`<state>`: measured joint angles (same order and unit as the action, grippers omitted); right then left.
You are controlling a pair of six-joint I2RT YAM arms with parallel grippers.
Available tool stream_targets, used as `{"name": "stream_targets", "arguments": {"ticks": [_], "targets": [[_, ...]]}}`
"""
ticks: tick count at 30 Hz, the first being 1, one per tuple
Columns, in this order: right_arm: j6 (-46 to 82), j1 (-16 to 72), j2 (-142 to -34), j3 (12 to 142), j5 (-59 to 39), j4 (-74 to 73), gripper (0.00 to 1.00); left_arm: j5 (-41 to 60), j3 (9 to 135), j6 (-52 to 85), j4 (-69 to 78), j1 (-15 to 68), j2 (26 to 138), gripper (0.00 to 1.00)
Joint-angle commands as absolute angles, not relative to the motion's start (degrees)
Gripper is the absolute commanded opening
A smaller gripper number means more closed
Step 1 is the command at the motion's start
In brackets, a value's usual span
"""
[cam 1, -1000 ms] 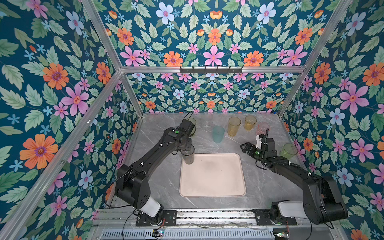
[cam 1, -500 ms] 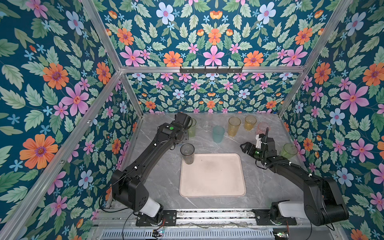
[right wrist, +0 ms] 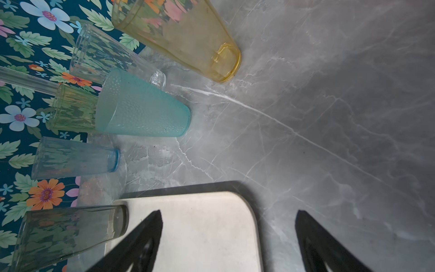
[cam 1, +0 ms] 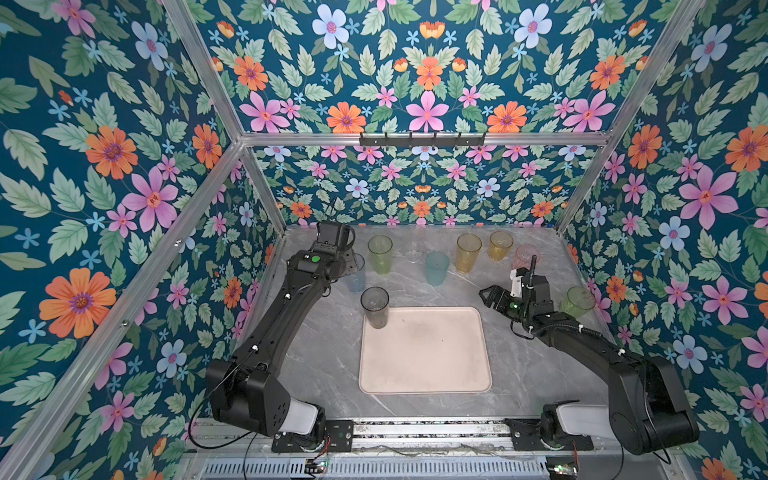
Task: Place the glasses into the tray
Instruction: 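Raise left gripper and move it toward the blue glass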
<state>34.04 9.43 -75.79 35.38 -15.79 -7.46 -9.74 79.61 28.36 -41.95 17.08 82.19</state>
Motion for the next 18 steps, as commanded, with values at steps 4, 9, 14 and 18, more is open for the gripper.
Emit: {"name": "stream_targets", "arguments": {"ticks": [4,9,14,18], "targets": [[33.75,9.49,-76.41,36.00,-16.81,-8.31,0.89,-3.43,78.32,29.09,-37.25,13.07,83.93,0.66],[33.58,9.50,-76.28,35.88,-16.82,-8.17,0.89,-2.34,78.73,29.01,-36.41,11.48,87.11,0.66],[33.49,9.54,-76.03,35.84,-16.70,-8.29,0.89,-5.29,80.19,28.79,-37.23,11.51,90.21,0.65],[33.57,9.49,-76.33,35.88,-16.74,-8.31,0.89,-4.40,80.75,28.56,-36.99,11.51,92.08,0.65]]}}
